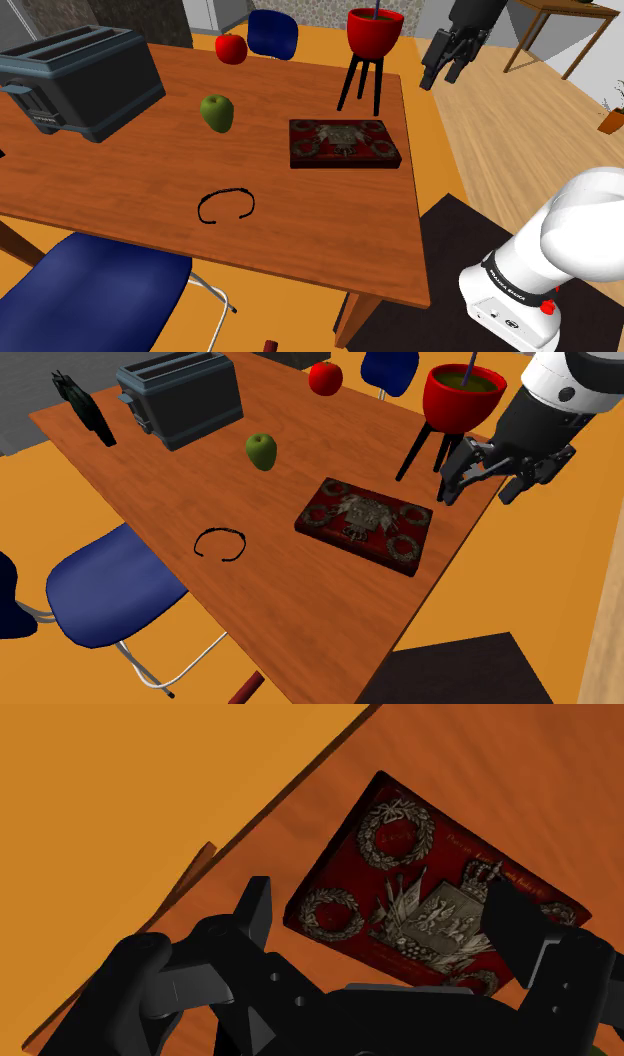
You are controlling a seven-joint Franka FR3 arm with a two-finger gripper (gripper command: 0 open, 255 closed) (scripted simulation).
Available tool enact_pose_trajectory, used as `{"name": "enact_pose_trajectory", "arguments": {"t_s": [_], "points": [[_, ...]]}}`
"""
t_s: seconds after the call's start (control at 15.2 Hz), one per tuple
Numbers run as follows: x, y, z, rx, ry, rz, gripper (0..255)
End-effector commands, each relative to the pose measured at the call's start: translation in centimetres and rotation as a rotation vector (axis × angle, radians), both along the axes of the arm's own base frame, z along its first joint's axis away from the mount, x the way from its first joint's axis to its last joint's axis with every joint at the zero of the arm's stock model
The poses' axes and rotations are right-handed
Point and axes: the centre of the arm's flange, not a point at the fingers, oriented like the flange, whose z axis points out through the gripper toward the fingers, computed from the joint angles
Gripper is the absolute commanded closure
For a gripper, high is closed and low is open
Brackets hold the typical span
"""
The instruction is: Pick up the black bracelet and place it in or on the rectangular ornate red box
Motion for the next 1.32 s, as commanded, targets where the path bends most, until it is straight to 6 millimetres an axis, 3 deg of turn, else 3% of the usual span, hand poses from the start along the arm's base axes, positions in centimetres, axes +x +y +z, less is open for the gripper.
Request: {"name": "enact_pose_trajectory", "arguments": {"t_s": [0.0,1.25], "points": [[0.0,0.0,0.0,0.0,0.0,0.0,0],[6.3,22.7,-9.3,-0.005,0.043,-0.168,0]]}}
